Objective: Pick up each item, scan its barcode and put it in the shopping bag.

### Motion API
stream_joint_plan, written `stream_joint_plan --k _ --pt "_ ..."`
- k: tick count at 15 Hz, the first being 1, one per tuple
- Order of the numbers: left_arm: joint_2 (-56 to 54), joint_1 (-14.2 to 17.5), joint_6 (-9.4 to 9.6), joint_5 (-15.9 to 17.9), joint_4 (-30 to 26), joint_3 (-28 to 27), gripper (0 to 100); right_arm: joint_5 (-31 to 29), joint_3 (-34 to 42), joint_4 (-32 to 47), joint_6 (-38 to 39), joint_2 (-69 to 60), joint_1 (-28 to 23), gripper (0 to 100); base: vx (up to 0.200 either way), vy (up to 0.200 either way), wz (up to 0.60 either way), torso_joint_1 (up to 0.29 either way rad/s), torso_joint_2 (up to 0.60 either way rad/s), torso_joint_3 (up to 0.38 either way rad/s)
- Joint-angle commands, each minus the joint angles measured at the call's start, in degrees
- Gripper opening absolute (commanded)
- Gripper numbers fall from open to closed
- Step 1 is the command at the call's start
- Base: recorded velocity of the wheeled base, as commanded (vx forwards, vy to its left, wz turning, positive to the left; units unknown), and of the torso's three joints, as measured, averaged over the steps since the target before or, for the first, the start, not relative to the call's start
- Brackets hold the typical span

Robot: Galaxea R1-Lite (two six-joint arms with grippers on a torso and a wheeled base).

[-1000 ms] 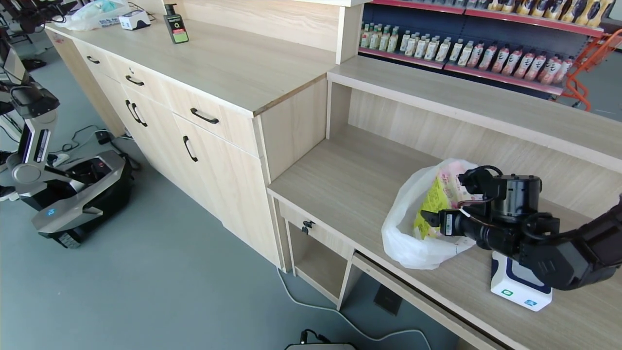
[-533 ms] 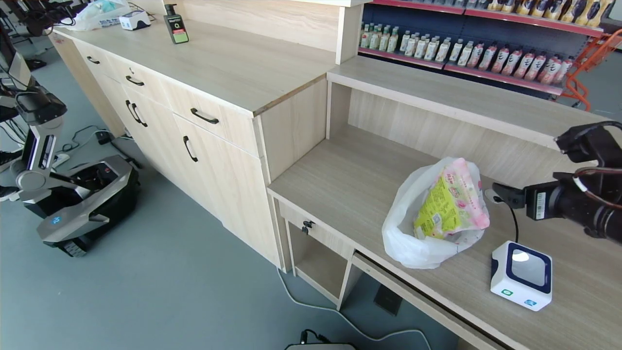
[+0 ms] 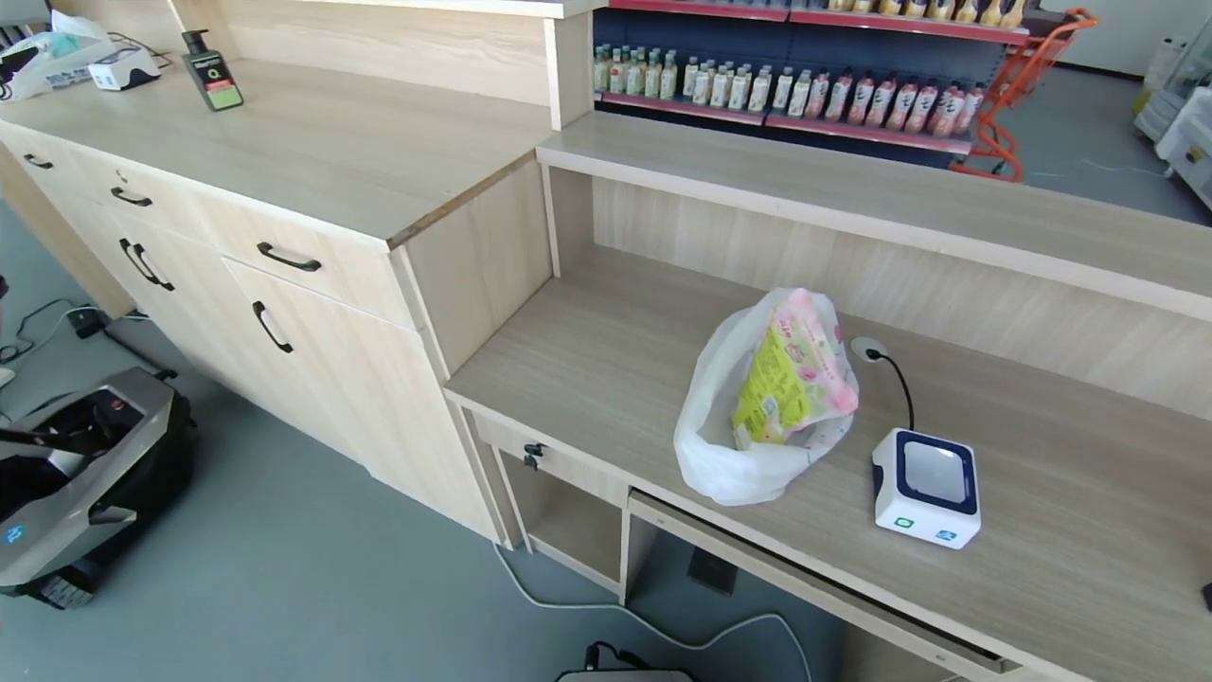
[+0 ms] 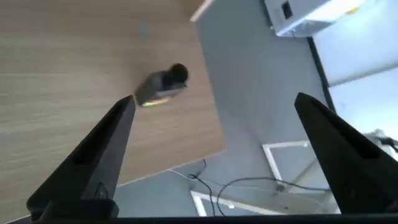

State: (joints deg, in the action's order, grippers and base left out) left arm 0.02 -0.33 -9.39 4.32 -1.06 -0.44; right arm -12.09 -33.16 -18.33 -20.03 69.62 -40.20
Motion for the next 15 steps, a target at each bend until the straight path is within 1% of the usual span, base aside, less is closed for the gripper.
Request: stream_joint_plan --k 1,2,3,4,5,6,7,9,10,11,12,15 --pt "-0.02 -0.02 -0.02 -0.01 0.01 0.00 100 -11.81 -1.56 0.49 -1.59 10.01 -10.42 100 0.000 0.000 -0.60 -0.002 0.00 0.007" --pt "-0.02 -0.02 -0.02 -0.01 0.01 0.00 100 -13.83 -3.05 -0.65 -1.59 13.08 -11.91 100 0.000 0.000 -0.60 0.012 0.00 0.007" --pt "-0.02 -0.02 -0.02 -0.01 0.01 0.00 100 -13.83 -4.72 -4.78 -1.68 17.65 -12.88 100 0.000 0.000 -0.60 -0.002 0.01 -0.002" --pt "-0.02 -0.02 -0.02 -0.01 0.01 0.00 100 -13.83 -5.43 -10.41 -2.38 21.87 -12.88 100 0.000 0.000 0.00 0.000 0.00 0.000" --pt "-0.02 -0.02 -0.02 -0.01 0.01 0.00 100 -13.75 -6.39 -14.98 -4.84 25.83 -12.97 100 0.000 0.000 0.00 0.000 0.00 0.000" --pt "-0.02 -0.02 -0.02 -0.01 0.01 0.00 100 -13.22 -7.27 -17.70 -7.48 29.61 -12.88 100 0.000 0.000 0.00 0.000 0.00 0.000" --pt "-0.02 -0.02 -0.02 -0.01 0.01 0.00 100 -12.08 -7.45 -18.40 -8.62 31.81 -12.79 100 0.000 0.000 0.00 0.000 0.00 0.000" --pt "-0.02 -0.02 -0.02 -0.01 0.01 0.00 100 -5.22 -7.80 -18.40 -10.82 35.06 -12.09 100 0.000 0.000 0.00 0.000 0.00 0.000" --pt "-0.02 -0.02 -0.02 -0.01 0.01 0.00 100 -0.65 -7.36 -18.05 -12.31 35.58 -11.56 100 0.000 0.000 0.00 0.000 0.00 0.000" --pt "-0.02 -0.02 -0.02 -0.01 0.01 0.00 100 1.81 -7.01 -17.61 -13.28 35.58 -11.39 100 0.000 0.000 0.00 0.000 0.00 0.000" --pt "-0.02 -0.02 -0.02 -0.01 0.01 0.00 100 2.86 -6.83 -17.35 -14.25 35.58 -10.95 100 0.000 0.000 0.00 0.000 0.00 0.000" --pt "-0.02 -0.02 -0.02 -0.01 0.01 0.00 100 3.04 -7.27 -17.79 -14.34 36.55 -9.28 100 0.000 0.000 0.00 0.000 0.00 0.000"
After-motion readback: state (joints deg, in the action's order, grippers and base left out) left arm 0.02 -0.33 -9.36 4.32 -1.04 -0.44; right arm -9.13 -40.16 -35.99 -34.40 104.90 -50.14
